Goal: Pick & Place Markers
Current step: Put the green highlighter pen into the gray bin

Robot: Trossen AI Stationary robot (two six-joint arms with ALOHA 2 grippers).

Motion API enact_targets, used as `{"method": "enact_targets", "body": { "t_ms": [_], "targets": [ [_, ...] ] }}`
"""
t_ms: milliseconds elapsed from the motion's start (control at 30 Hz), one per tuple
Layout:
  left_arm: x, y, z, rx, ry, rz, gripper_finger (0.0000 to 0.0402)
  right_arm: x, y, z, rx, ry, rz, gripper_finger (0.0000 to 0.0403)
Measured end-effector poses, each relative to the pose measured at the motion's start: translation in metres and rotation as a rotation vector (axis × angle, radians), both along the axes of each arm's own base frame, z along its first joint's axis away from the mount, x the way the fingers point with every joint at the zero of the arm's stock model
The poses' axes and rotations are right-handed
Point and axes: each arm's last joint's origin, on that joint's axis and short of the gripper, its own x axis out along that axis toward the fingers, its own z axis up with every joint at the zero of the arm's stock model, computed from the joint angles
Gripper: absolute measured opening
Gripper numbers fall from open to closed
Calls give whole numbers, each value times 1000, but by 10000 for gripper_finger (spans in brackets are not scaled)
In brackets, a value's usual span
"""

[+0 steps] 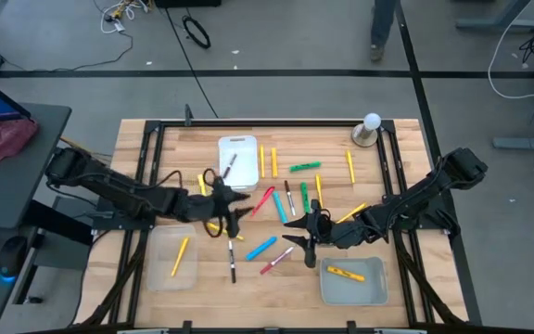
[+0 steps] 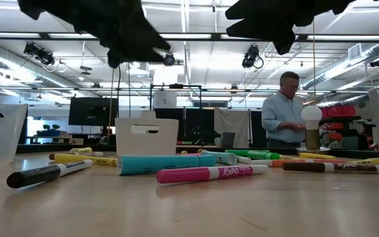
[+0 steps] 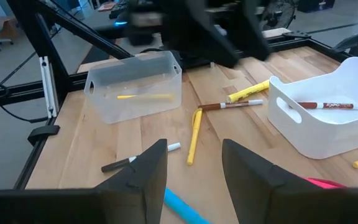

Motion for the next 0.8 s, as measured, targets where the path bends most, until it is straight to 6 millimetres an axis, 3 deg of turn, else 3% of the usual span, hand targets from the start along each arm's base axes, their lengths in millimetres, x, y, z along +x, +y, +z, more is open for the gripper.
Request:
{"method": "enact_targets", "body": {
  "t_ms": [133, 300, 500, 800],
  "targets": [
    [-3, -11, 7, 25, -160, -127, 192, 0, -2, -1, -9, 16, -6, 157],
    [-5, -18, 8, 73, -169, -149, 192, -11, -11, 8, -100, 75, -13, 157],
    [-6, -17, 5, 81, -142, -148, 192, -35, -42, 21, -5, 183, -174, 162],
    [-6, -17, 3, 82, -121, -148, 192, -49, -89, -1, 16, 482, -407, 213]
  ]
}}
